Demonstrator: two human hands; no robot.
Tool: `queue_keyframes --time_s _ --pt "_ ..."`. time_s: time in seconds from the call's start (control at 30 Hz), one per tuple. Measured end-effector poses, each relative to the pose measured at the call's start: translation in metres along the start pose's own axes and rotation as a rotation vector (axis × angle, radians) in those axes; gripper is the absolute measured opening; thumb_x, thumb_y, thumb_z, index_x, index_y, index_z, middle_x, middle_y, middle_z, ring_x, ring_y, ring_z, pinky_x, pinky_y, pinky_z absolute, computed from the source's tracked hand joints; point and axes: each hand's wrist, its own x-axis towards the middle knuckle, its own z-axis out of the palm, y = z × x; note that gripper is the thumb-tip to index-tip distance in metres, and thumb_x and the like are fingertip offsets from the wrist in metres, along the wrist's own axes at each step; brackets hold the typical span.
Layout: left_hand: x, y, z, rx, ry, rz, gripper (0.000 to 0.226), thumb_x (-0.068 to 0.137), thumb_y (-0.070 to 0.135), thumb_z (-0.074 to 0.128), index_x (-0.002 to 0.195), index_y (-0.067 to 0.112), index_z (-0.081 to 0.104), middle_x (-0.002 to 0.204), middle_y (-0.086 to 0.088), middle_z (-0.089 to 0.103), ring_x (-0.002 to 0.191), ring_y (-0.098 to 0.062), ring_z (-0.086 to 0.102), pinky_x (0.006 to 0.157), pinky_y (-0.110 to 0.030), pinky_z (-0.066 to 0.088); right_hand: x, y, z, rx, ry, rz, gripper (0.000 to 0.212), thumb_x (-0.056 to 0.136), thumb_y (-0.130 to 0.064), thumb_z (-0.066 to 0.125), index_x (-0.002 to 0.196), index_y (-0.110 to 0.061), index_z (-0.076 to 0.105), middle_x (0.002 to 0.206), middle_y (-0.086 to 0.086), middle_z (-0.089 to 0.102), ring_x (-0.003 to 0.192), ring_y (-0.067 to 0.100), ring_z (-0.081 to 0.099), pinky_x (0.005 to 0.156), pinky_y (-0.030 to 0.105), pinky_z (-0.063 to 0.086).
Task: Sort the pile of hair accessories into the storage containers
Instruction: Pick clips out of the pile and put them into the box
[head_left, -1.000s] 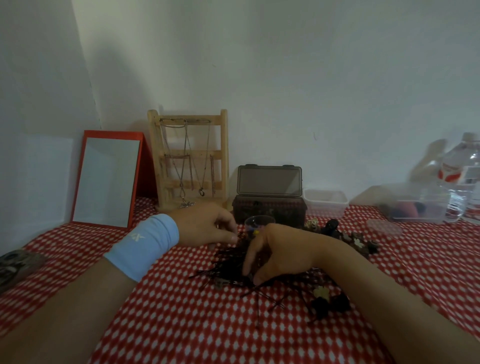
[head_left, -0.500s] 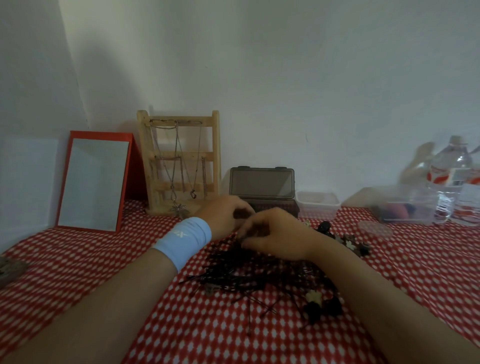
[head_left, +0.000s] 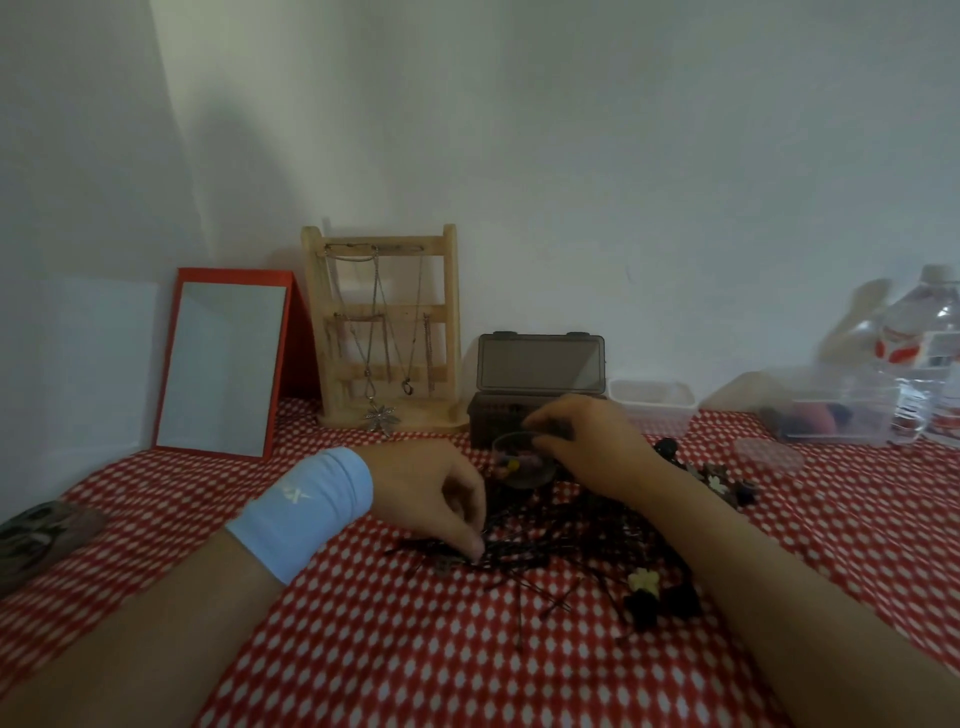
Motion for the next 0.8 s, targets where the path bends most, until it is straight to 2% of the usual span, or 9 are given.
queue_keyframes --time_s 0.07,0.17,0.27,0.4,0.47,0.57,0.7,0.8 --pt "-0.004 0.002 0.006 0.054 -0.074 -0.028 0.024 0.075 0.043 0.080 0.094 0.028 0.075 0.083 0.019 0.067 0.077 0.004 0.060 0.069 -0.011 0.045 -0.002 -0.004 -0.006 0.057 -0.020 -0.019 0.017 0.094 -0.022 0.067 0.105 -0.032 0.075 0.107 -0.014 0.067 0.091 -0.002 0.058 0.082 0.013 0.045" --pt "-0.006 0.003 0.012 0.138 -0.082 -0.027 0.026 0.076 0.037 0.081 0.098 0.025 0.075 0.087 0.015 0.069 0.079 0.000 0.062 0.069 -0.010 0.047 -0.005 -0.011 -0.018 0.106 -0.110 -0.055 0.016 0.092 -0.020 0.069 0.094 -0.034 0.075 0.092 -0.022 0.065 0.082 -0.011 0.058 0.073 0.007 0.047" --pt "-0.006 0.002 0.012 0.134 -0.067 -0.023 0.020 0.080 0.030 0.078 0.098 0.022 0.076 0.097 0.010 0.072 0.086 -0.003 0.065 0.076 -0.011 0.050 -0.007 -0.014 -0.031 0.048 -0.278 -0.112 0.014 0.088 -0.022 0.074 0.090 -0.035 0.076 0.090 -0.025 0.068 0.083 -0.009 0.062 0.078 0.013 0.053" --pt "-0.010 0.003 0.005 0.072 -0.040 -0.007 0.014 0.085 0.024 0.072 0.098 0.024 0.077 0.097 0.016 0.072 0.085 0.004 0.063 0.079 -0.009 0.049 -0.016 -0.023 -0.045 -0.006 -0.622 -0.147 0.015 0.085 -0.027 0.078 0.098 -0.034 0.078 0.098 -0.024 0.072 0.089 -0.010 0.064 0.078 0.007 0.047" --pt "-0.010 0.004 0.002 0.022 -0.035 -0.009 0.016 0.087 0.022 0.069 0.101 0.027 0.075 0.099 0.015 0.072 0.087 0.003 0.065 0.084 -0.015 0.053 -0.020 -0.026 -0.043 -0.039 -0.717 -0.165 0.017 0.082 -0.031 0.080 0.099 -0.033 0.078 0.101 -0.024 0.072 0.091 -0.010 0.063 0.080 0.008 0.045" --pt "-0.009 0.006 0.003 -0.097 -0.047 -0.036 0.017 0.092 0.017 0.064 0.107 0.023 0.070 0.104 0.006 0.071 0.085 -0.010 0.072 0.079 -0.032 0.060 -0.024 -0.025 -0.034 -0.083 -0.767 -0.186 0.016 0.081 -0.031 0.081 0.097 -0.032 0.078 0.099 -0.024 0.071 0.091 -0.010 0.062 0.081 0.010 0.044" --pt "-0.008 0.007 0.004 -0.169 -0.027 -0.050 0.022 0.099 0.014 0.051 0.113 0.020 0.067 0.102 0.002 0.069 0.083 -0.012 0.072 0.065 -0.023 0.057 -0.026 -0.025 -0.030 -0.069 -0.764 -0.189 0.012 0.084 -0.035 0.078 0.095 -0.031 0.078 0.097 -0.024 0.070 0.090 -0.008 0.063 0.084 0.013 0.048" --pt "-0.009 0.004 0.000 -0.195 0.032 -0.036 0.026 0.103 0.019 0.045 0.114 0.021 0.068 0.105 0.003 0.068 0.078 -0.008 0.069 0.063 -0.020 0.054 -0.024 -0.024 -0.033 -0.004 -0.739 -0.176 0.008 0.085 -0.037 0.077 0.091 -0.032 0.076 0.095 -0.019 0.072 0.086 0.001 0.068 0.089 0.026 0.054"
